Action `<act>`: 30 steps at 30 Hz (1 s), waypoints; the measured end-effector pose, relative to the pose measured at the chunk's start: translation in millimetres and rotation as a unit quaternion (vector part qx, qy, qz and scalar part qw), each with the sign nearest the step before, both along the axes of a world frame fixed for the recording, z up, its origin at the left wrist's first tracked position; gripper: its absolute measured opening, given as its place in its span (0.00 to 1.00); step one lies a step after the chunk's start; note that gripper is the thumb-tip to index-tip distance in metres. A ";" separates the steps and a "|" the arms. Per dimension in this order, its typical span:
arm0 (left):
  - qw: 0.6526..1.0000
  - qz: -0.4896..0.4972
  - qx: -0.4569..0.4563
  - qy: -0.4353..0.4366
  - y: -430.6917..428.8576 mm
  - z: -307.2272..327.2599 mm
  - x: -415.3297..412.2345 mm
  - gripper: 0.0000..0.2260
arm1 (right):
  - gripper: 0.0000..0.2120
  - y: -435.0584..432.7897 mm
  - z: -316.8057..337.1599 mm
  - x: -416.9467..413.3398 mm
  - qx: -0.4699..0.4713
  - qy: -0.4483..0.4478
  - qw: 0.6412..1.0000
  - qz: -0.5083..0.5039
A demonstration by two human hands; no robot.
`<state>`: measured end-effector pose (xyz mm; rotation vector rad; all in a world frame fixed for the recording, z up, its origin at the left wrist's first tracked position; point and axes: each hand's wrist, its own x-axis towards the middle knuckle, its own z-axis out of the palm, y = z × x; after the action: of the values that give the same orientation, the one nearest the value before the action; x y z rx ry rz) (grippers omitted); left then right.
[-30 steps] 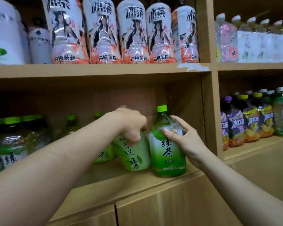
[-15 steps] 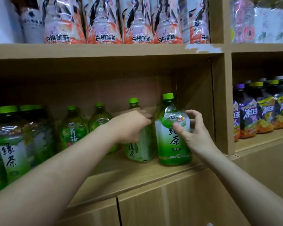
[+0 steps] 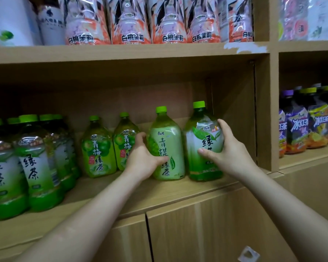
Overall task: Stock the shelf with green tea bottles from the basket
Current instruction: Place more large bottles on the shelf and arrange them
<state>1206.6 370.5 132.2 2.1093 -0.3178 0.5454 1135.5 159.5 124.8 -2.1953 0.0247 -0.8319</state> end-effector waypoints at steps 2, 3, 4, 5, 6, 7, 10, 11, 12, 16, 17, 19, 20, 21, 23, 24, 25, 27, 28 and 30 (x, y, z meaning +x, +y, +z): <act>0.999 0.016 0.027 0.003 7.5 0.1 -1.4 0.41 | 0.52 -3.1 0.7 3.5 0.026 0.019 0.999 0.042; 0.998 0.032 0.045 -0.005 10.4 -0.3 -4.1 0.41 | 0.56 -1.9 0.2 5.3 0.042 0.031 0.996 0.068; 0.996 0.054 0.065 -0.033 11.0 -1.2 -8.7 0.41 | 0.59 0.4 -1.5 6.2 0.054 0.038 0.994 0.085; 0.990 0.073 0.083 -0.086 9.2 -2.8 -15.1 0.40 | 0.62 3.1 -4.1 6.4 0.058 0.035 0.994 0.085; 0.980 0.070 0.095 -0.161 4.6 -4.7 -23.3 0.38 | 0.63 5.5 -8.3 6.3 0.063 0.021 0.996 0.065; 0.966 0.040 0.106 -0.234 -3.2 -6.1 -33.7 0.34 | 0.62 6.9 -13.1 5.4 0.075 -0.003 0.997 0.030; 0.946 -0.048 0.162 -0.275 -36.2 -7.5 -51.4 0.23 | 0.59 7.7 -28.6 2.1 0.105 -0.027 0.993 -0.046; 0.952 -0.046 0.174 -0.249 -47.8 -8.9 -52.6 0.25 | 0.58 10.9 -32.9 2.0 0.088 -0.012 0.995 -0.052; 0.959 -0.038 0.177 -0.220 -57.5 -11.0 -52.6 0.27 | 0.56 15.3 -36.8 3.1 0.065 0.005 0.996 -0.054; 0.979 -0.035 0.130 -0.155 -70.7 -21.5 -51.8 0.32 | 0.54 29.1 -34.2 15.7 -0.006 0.062 0.994 -0.092; 0.980 -0.050 0.122 -0.152 -71.5 -21.7 -51.9 0.33 | 0.55 27.5 -30.4 19.3 -0.009 0.072 0.992 -0.108; 0.979 -0.066 0.127 -0.144 -75.3 -19.3 -50.5 0.33 | 0.56 22.7 -24.7 25.2 0.000 0.078 0.990 -0.118; 0.980 -0.068 0.132 -0.135 -78.3 -18.0 -49.1 0.33 | 0.55 20.4 -23.7 28.0 0.005 0.074 0.990 -0.120; 0.980 -0.072 0.135 -0.124 -81.9 -17.0 -47.1 0.32 | 0.54 17.4 -23.1 30.2 0.010 0.071 0.990 -0.123; 0.982 -0.099 0.129 -0.100 -91.6 -15.2 -42.4 0.32 | 0.53 7.7 -23.3 33.0 0.026 0.067 0.989 -0.131; 0.982 -0.118 0.117 -0.085 -96.8 -13.4 -39.5 0.32 | 0.54 1.4 -23.6 33.4 0.034 0.067 0.988 -0.133; 0.983 -0.138 0.100 -0.069 -101.6 -11.9 -35.1 0.32 | 0.54 -5.2 -24.2 32.5 0.038 0.066 0.988 -0.131; 0.982 -0.180 0.053 -0.023 -111.1 -8.0 -25.9 0.32 | 0.52 -19.2 -27.9 27.8 0.034 0.040 0.991 -0.121; 0.979 -0.202 0.028 0.000 -115.4 -7.0 -21.4 0.33 | 0.49 -24.6 -30.6 23.4 0.026 0.011 0.993 -0.112; 0.973 -0.230 -0.015 0.026 -121.6 -7.8 -12.9 0.32 | 0.41 -31.9 -35.5 14.2 0.028 -0.065 0.995 -0.065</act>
<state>1193.7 249.0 124.4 1.9287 -0.7384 0.2176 1149.7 127.6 89.4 -2.0998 0.1259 -1.0341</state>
